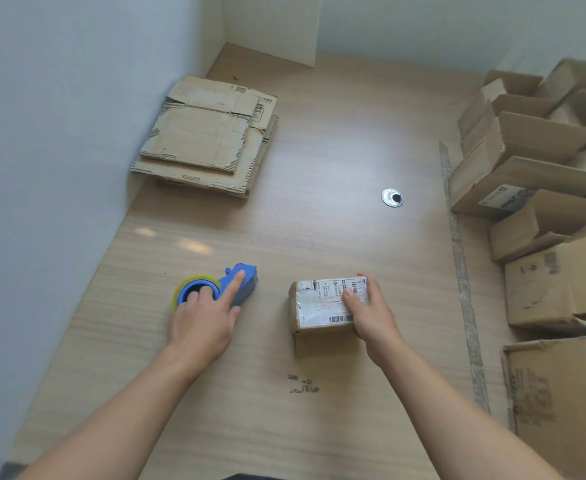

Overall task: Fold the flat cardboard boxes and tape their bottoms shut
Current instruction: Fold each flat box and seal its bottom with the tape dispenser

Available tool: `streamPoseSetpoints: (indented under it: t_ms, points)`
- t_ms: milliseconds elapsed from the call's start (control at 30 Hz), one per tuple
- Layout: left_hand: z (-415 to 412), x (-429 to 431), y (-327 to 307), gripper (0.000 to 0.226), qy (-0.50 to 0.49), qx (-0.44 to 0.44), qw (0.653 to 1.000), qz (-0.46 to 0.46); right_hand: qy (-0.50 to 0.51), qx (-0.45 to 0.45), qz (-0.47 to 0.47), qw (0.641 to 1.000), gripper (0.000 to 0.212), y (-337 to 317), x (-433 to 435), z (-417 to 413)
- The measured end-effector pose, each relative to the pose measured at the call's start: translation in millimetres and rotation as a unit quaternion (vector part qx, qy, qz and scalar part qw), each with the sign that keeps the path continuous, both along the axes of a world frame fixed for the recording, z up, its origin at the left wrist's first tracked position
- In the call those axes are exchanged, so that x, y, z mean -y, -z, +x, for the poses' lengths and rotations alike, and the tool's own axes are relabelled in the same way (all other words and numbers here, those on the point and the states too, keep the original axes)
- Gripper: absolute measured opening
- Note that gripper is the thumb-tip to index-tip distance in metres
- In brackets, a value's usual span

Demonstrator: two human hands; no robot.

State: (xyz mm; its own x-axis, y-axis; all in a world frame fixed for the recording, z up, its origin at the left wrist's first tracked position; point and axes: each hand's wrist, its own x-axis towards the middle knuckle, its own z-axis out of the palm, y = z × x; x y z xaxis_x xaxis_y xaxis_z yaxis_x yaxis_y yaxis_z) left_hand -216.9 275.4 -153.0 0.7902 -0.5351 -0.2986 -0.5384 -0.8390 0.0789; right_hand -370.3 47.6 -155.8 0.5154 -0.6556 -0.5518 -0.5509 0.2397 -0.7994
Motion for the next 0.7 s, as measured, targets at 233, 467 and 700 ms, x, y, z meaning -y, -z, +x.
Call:
streamPoseSetpoints:
  t_ms: [233, 467, 700]
  points:
    - [-52.6, 66.8, -27.2, 0.064, -0.051, -0.262, 0.937, -0.225, -0.033, -0.030, -0.066, 0.997, 0.036, -10.9, -3.7, -17.7]
    - [-75.8, 100.4, -3.6, 0.041, -0.188, -0.263, 0.904, -0.282, -0.064, -0.058, -0.100, 0.991, 0.049, -9.0, -5.5, -30.6]
    - [-76.3, 96.4, 6.5, 0.038, -0.205, -0.269, 0.888, -0.312, -0.017, -0.007, -0.096, 0.995, 0.022, -1.0, -5.0, -35.3]
